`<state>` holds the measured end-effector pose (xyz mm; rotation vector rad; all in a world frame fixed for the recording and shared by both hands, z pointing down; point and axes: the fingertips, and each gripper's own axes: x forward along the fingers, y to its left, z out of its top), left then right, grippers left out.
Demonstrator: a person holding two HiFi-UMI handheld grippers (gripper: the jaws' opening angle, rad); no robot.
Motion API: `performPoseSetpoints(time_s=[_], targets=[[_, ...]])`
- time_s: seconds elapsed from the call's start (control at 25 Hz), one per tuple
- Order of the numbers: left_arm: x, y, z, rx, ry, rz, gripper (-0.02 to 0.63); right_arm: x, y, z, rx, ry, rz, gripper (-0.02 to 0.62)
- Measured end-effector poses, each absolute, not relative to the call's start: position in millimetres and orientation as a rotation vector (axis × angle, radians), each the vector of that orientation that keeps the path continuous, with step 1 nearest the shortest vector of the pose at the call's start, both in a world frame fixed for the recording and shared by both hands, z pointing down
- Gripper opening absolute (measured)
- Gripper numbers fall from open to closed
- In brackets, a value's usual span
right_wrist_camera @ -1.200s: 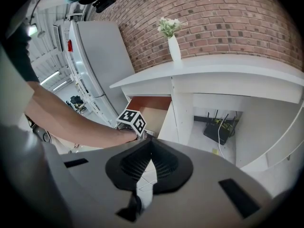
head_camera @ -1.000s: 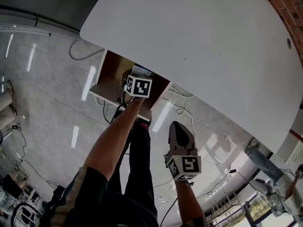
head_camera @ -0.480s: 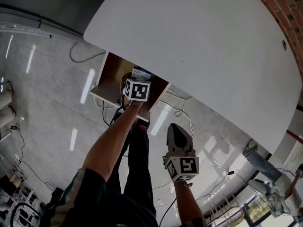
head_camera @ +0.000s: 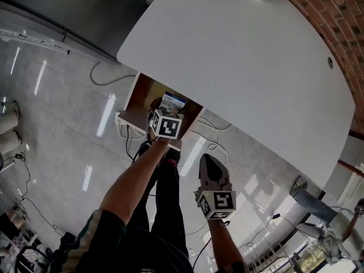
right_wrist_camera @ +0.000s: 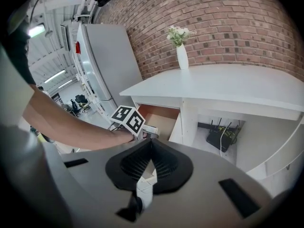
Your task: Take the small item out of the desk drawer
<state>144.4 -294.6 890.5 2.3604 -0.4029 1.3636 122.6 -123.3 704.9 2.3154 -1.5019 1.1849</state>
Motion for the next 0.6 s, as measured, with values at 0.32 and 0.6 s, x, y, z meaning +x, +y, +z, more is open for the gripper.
performPoseSetpoints(time_s=[0.32, 0.6], targets=[[131.3, -293.6, 833.8, 2.459, -0.378, 1.306, 0.443, 121.0, -129.1, 680.8, 2.324, -1.52, 1.119, 0.023], [105.7, -281.5, 786.4, 2.496, -0.355, 1.289, 0.443, 113.7, -146.6, 644.1, 2.337, -1.576, 1.045, 0.023]])
